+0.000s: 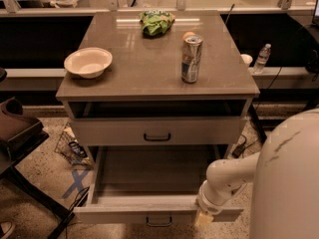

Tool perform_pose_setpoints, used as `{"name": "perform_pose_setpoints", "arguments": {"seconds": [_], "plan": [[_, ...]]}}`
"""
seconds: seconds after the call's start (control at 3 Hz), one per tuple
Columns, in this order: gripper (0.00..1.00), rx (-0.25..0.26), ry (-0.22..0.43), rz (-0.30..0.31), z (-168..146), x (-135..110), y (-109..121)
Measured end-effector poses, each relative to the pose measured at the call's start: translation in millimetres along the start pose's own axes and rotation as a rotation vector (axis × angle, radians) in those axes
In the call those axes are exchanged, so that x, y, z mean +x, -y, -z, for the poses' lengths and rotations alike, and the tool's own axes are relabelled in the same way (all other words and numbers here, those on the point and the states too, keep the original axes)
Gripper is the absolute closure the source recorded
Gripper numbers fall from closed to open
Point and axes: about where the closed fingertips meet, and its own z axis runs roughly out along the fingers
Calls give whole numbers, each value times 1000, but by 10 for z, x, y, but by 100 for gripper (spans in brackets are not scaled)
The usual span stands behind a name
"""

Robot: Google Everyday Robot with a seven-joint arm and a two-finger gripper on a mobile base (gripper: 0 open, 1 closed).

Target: Open middle drawer

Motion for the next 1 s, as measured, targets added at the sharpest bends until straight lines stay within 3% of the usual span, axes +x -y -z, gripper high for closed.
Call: {"name": "perform_pose_setpoints", "arguments": {"seconds": [0.33, 1.0], "plan": [[0, -2, 0, 0, -5, 1, -7], [0, 37, -39, 2, 208, -76, 24]]}}
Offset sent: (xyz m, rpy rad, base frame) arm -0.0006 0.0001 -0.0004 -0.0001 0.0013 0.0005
